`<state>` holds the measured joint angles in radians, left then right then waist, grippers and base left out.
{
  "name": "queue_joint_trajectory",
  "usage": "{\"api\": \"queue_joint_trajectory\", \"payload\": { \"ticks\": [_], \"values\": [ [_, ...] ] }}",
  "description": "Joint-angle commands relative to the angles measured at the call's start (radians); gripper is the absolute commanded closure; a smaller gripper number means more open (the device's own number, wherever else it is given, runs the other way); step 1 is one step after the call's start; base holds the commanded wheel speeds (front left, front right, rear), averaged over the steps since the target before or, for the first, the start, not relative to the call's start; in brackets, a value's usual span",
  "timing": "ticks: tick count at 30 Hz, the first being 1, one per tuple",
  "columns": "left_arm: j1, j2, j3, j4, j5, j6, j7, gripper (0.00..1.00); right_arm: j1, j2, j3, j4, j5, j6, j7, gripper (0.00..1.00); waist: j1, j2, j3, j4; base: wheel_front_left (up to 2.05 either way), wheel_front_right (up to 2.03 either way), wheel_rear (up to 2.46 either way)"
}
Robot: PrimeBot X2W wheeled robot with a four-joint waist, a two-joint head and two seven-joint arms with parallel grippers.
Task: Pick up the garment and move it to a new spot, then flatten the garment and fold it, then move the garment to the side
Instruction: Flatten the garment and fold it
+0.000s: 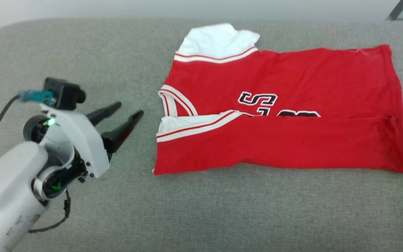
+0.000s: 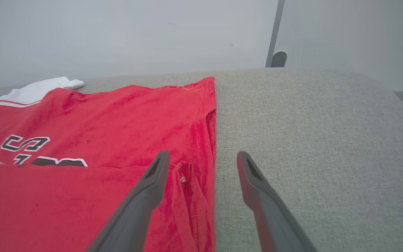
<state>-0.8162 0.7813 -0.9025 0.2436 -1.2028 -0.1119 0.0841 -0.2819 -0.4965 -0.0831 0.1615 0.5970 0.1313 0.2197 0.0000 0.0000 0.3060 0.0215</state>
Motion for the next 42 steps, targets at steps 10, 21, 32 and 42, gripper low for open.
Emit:
{"api": "queue_joint_trajectory", "payload": {
  "ticks": [10,21,32,42],
  "values": [
    [-0.075,0.006,-0.107,-0.085,-0.198,0.130,0.532,0.00,0.002,0.025,-0.013,-0.041,-0.005,-0.001,0.024,0.00,0.0000,0.0000,-0.023,-0.022,0.00,0.00,0.00],
    [-0.053,-0.087,-0.138,0.115,-0.259,0.083,0.597,0.00,-0.039,0.038,-0.019,-0.053,-0.008,-0.001,0.018,0.00,0.0000,0.0000,0.070,-0.092,0.00,0.00,0.00],
    [-0.068,-0.159,-0.152,0.200,-0.275,0.006,0.621,1.00,-0.031,-0.038,0.046,-0.094,0.015,-0.001,0.116,0.00,0.0000,0.0000,0.091,-0.101,0.00,0.00,0.00],
    [-0.089,-0.169,-0.149,0.201,-0.261,-0.011,0.603,1.00,-0.080,-0.174,0.194,-0.098,0.067,-0.001,0.515,0.00,0.0000,0.0000,0.107,-0.081,0.00,0.00,0.00]
  ]
}}
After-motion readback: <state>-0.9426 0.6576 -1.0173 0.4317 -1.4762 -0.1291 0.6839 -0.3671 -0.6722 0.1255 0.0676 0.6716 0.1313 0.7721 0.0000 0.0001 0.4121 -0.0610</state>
